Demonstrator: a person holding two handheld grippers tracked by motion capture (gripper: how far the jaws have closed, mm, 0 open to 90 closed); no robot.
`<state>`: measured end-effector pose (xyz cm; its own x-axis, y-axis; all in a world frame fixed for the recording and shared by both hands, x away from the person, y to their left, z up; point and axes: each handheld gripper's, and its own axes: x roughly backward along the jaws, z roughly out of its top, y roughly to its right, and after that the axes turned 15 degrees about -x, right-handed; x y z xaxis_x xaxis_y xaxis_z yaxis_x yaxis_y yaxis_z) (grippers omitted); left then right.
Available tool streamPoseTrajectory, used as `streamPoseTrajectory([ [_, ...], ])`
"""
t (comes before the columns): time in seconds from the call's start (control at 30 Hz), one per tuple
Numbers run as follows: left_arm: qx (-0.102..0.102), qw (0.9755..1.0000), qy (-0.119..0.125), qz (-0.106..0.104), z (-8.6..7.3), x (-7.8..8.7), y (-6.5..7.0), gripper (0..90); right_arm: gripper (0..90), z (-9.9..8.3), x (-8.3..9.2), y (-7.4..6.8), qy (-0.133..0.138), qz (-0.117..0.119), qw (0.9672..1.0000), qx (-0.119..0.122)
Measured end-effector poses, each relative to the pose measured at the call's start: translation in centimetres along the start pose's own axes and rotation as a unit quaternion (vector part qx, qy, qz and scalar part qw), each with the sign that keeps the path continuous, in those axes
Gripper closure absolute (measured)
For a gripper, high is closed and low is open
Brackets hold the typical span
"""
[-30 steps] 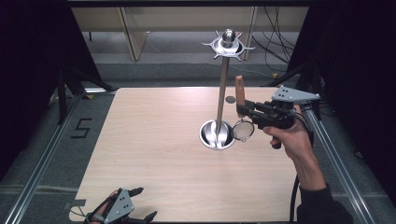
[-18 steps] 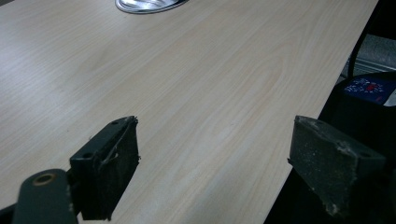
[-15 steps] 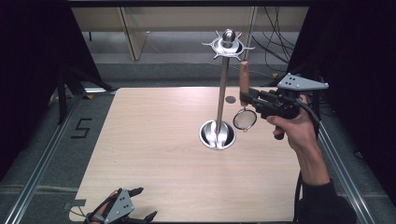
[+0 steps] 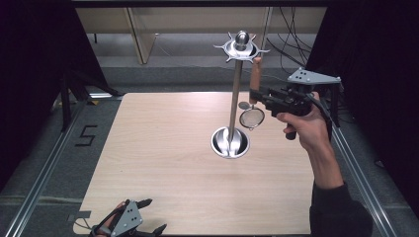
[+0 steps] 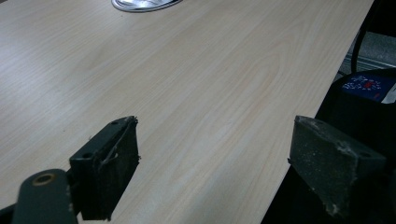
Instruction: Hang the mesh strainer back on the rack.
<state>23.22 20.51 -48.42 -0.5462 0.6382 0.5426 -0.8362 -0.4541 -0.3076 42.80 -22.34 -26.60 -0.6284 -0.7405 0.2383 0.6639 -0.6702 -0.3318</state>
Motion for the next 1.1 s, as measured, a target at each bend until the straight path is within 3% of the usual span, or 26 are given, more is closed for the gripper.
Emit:
streamPoseTrajectory([
  [0.07,0.001,1.0000,0.001,0.000,0.0,0.0,0.0,15.1,71.2,0.0,-0.1,0.0,-0.004,0.000,1.0000,-0.007],
  [0.3,0.000,1.0000,0.000,0.001,0.0,0.0,0.0,15.1,71.3,0.3,-0.5,-0.1,-0.008,-0.004,0.9999,0.005],
  [0.73,0.003,1.0000,-0.002,-0.005,0.0,0.1,0.0,15.1,71.0,0.0,-1.0,0.4,-0.020,-0.004,0.9997,-0.016],
  [0.77,0.003,1.0000,-0.002,-0.005,0.0,0.1,0.0,15.1,70.7,0.0,-1.1,0.6,-0.015,-0.005,0.9999,-0.003],
  [0.8,-0.003,0.9999,-0.008,-0.005,0.0,0.1,-0.1,15.1,70.5,-0.1,-1.2,0.6,-0.019,-0.001,0.9998,-0.007],
  [0.83,0.000,1.0000,0.001,0.000,0.0,0.0,0.0,15.1,70.2,-0.2,-1.1,0.5,-0.020,-0.003,0.9995,-0.022],
  [0.87,0.000,1.0000,0.000,0.000,0.0,0.0,0.0,15.1,69.9,-0.2,-1.1,0.7,-0.015,-0.003,0.9998,-0.012],
  [0.93,0.005,1.0000,-0.002,-0.007,0.0,0.0,0.0,15.1,69.0,-0.4,-1.1,0.9,-0.017,-0.003,0.9997,-0.016],
  [1.03,-0.001,1.0000,-0.001,0.000,0.0,0.0,0.0,15.1,67.5,-0.5,-1.0,1.1,-0.016,-0.007,0.9998,-0.014],
  [1.1,-0.001,1.0000,-0.002,-0.003,0.0,0.0,0.0,15.1,67.1,-0.7,-0.8,1.1,-0.019,-0.011,0.9994,-0.027],
])
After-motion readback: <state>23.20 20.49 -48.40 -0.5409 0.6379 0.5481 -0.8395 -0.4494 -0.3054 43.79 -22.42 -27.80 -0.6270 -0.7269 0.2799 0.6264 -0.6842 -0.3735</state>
